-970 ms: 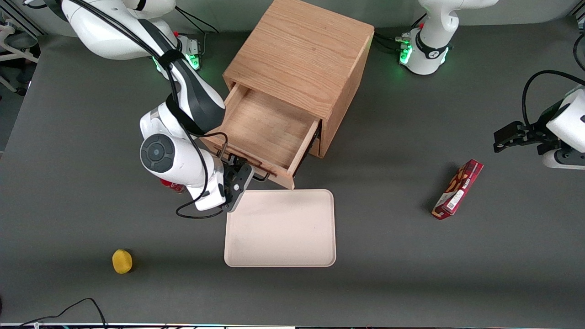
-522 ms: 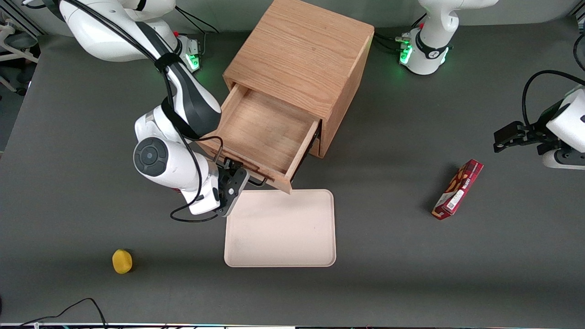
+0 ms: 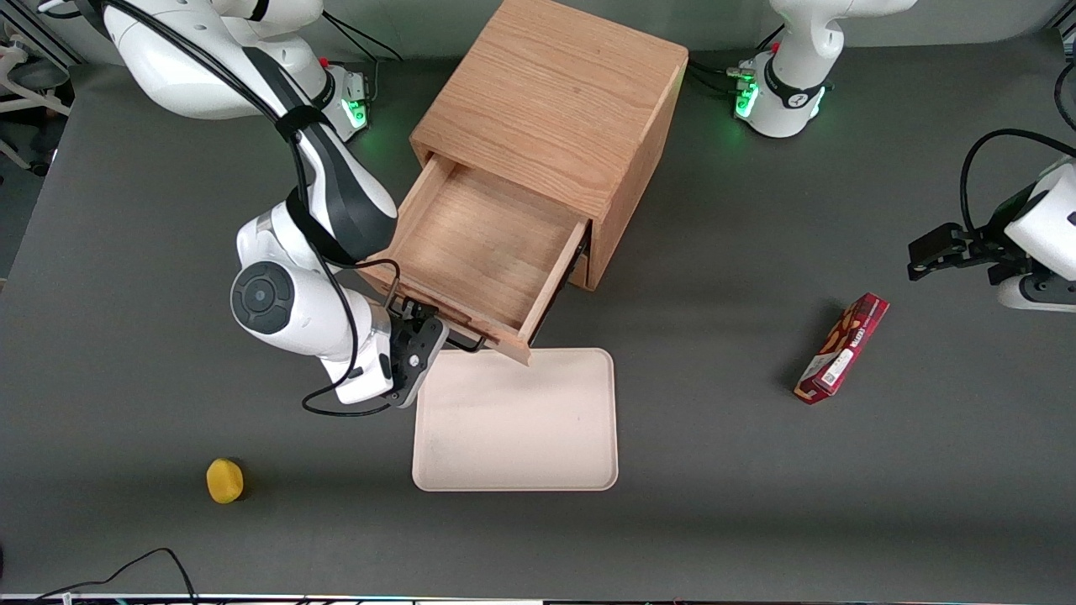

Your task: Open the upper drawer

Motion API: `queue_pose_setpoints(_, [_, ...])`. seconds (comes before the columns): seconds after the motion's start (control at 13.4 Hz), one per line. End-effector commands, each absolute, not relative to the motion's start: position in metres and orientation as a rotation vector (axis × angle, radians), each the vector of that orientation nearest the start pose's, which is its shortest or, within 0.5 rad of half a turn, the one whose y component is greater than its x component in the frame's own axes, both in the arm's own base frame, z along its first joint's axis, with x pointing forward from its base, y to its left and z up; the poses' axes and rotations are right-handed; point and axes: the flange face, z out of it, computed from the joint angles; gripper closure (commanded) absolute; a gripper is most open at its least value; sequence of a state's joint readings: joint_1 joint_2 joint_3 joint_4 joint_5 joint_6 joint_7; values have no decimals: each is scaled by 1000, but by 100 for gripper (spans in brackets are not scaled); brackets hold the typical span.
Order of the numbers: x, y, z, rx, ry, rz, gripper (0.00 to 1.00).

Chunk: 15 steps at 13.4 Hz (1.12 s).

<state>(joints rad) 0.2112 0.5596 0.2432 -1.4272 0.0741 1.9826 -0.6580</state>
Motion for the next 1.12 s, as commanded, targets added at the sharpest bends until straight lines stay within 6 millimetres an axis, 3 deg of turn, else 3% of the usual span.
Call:
queue_pose_setpoints(0.0, [660,280,380,-2550,-1512,-59,0])
queue_pose_setpoints(0.37, [663,279,375,-2542,-1513,-18,0])
queue_pose_setpoints(0.67, [660,290,381,-2536,-1500,-24,0])
queue_pose_setpoints(1.04, [657,300,402,-2547,-1473,-8,0])
